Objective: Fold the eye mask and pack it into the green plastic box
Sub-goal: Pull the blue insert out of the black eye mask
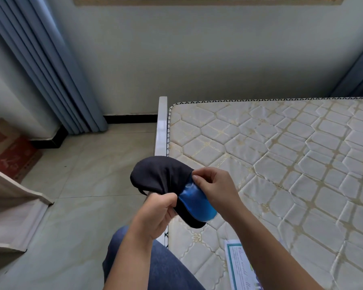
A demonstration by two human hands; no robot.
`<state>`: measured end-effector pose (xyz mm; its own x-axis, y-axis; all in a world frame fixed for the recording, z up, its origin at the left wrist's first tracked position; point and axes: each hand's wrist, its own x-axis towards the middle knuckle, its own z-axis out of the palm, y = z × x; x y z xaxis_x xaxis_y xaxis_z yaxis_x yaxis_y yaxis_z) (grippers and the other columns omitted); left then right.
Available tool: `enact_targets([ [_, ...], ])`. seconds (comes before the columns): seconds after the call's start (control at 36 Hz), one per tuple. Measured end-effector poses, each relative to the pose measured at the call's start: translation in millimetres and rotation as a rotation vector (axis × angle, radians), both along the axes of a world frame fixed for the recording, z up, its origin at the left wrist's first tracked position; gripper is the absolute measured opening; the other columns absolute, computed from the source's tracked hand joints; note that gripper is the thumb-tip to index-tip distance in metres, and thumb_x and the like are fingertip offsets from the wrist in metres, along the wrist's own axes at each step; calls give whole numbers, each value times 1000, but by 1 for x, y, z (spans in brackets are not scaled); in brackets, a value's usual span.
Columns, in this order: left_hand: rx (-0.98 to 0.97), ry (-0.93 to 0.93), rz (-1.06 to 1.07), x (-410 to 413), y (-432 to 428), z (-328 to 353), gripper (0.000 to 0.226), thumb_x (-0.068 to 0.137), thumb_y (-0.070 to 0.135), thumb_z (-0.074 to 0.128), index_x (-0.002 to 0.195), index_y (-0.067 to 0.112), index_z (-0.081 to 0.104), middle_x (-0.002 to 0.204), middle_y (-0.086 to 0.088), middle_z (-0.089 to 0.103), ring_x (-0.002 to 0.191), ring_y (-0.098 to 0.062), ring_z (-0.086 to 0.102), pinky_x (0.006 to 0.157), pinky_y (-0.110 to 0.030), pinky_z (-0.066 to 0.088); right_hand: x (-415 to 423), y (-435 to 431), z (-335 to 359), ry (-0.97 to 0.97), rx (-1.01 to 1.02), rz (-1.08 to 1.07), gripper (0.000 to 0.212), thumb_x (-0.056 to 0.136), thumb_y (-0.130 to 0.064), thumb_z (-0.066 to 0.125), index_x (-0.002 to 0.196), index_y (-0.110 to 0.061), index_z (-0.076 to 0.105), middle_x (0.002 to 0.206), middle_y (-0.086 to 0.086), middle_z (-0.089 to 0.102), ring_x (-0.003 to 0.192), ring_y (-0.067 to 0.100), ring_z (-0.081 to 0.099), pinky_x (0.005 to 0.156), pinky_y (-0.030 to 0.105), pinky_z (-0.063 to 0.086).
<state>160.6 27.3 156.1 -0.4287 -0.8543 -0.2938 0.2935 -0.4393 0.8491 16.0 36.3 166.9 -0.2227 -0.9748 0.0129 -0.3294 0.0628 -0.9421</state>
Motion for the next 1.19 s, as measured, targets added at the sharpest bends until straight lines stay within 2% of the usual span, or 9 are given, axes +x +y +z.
enact_targets([
  [0.14,7,-9,-33,0,0,1,40,78,-25,22,93,-8,56,69,-4,71,66,-13,68,57,-26,55,3,2,-2,57,-57,-48,6,82,-9,65,82,-11,70,73,-5,66,73,10,63,69,16,48],
  [0.31,43,-12,-62,1,2,3,36,75,-22,29,90,-9,59,73,-10,71,68,-18,69,58,-29,56,6,3,-5,77,-87,-138,19,80,-14,68,69,-22,55,69,-7,62,67,2,60,58,5,42],
  [0.42,111,38,7,3,0,0,40,78,-20,22,91,-13,59,79,-19,67,71,-26,65,61,-35,57,2,2,-2,19,-46,-111,14,78,-18,71,82,-15,58,71,-9,62,68,1,60,61,7,45],
  [0.58,220,136,136,10,-3,-3,49,77,-16,25,56,-2,68,61,-14,64,52,-19,63,52,-30,56,-8,5,3,-96,85,60,14,76,-16,73,79,-19,60,74,-1,60,68,8,54,63,17,45],
  [0.69,202,135,134,11,-4,-1,54,78,-14,23,46,0,64,52,-10,62,47,-16,61,48,-27,54,-12,7,2,-90,153,159,12,78,-19,71,79,-20,59,80,-1,60,77,10,56,70,20,45],
  [0.78,220,122,142,10,-3,-3,43,77,-16,24,61,-4,63,65,-15,58,58,-20,58,52,-28,55,-13,6,1,-109,129,169,16,80,-15,68,69,-20,57,89,5,63,87,13,59,78,28,46],
  [0.86,223,89,81,8,-2,-2,36,77,-17,23,89,-13,56,90,-21,57,76,-27,55,61,-32,55,-11,6,-2,-216,124,159,20,83,-11,65,66,-18,56,65,-5,62,65,5,56,60,17,42],
  [0.94,170,47,9,6,1,-1,44,77,-20,21,86,-9,63,83,-21,66,71,-27,64,59,-36,55,-8,4,-6,-264,97,101,22,83,-8,64,65,-18,56,53,-12,57,54,-1,52,52,9,38],
  [1.19,138,115,-37,8,3,0,42,79,-16,29,90,-6,68,91,-22,69,77,-27,67,63,-37,58,-11,2,-7,-316,109,50,15,82,-9,65,78,-16,52,71,-1,55,67,8,51,56,9,41],
])
